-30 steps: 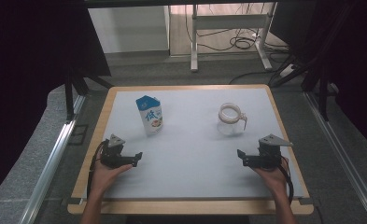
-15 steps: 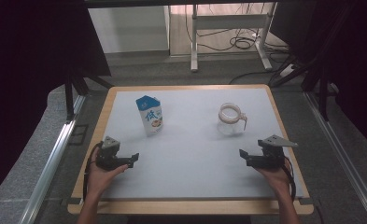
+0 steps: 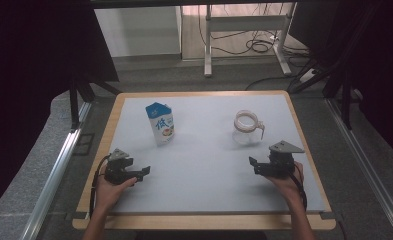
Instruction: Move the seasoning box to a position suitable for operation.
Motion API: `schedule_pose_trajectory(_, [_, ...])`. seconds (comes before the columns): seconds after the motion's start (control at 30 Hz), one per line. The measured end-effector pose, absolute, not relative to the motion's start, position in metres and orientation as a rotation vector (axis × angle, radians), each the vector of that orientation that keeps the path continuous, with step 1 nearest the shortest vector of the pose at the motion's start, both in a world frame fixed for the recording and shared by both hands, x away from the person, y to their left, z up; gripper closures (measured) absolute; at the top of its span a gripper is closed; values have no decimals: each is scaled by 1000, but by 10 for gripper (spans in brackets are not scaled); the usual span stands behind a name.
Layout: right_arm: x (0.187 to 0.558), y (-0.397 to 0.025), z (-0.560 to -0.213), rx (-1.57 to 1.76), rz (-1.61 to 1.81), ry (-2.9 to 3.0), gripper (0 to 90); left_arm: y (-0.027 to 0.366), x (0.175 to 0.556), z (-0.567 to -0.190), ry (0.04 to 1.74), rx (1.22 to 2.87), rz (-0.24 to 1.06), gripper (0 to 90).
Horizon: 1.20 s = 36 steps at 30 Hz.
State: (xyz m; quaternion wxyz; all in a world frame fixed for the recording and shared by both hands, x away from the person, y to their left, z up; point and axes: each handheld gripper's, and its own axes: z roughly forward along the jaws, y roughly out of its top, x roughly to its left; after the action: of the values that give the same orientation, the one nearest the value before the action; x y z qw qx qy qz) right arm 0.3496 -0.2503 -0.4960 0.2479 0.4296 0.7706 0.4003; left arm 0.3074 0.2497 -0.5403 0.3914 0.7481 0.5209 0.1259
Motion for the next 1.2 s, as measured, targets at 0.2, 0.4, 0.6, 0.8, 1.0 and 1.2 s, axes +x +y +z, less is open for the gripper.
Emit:
schedule_pose_trajectory(0.2, [369,-238,-479,1132,1126,2086,104,249,317,-540,1324,1896,299,180])
schedule_pose_trajectory(0.4, [385,-233,-458,1102,1200,2050,69,248,317,-532,1308,1875,304,179])
schedule_pose_trajectory(0.6, [413,-228,-446,1108,1220,2063,26,248,316,-528,1296,1860,307,179])
schedule_pose_trajectory(0.8, [452,-218,-452,1111,1152,2167,1,246,322,-531,1271,1864,281,179])
schedule_pose_trajectory(1.0, [467,-213,-465,1104,1153,2212,1,246,328,-536,1260,1873,255,179])
schedule_pose_trajectory(1.2, [473,-206,-476,1083,1068,2236,8,249,330,-539,1269,1870,248,179])
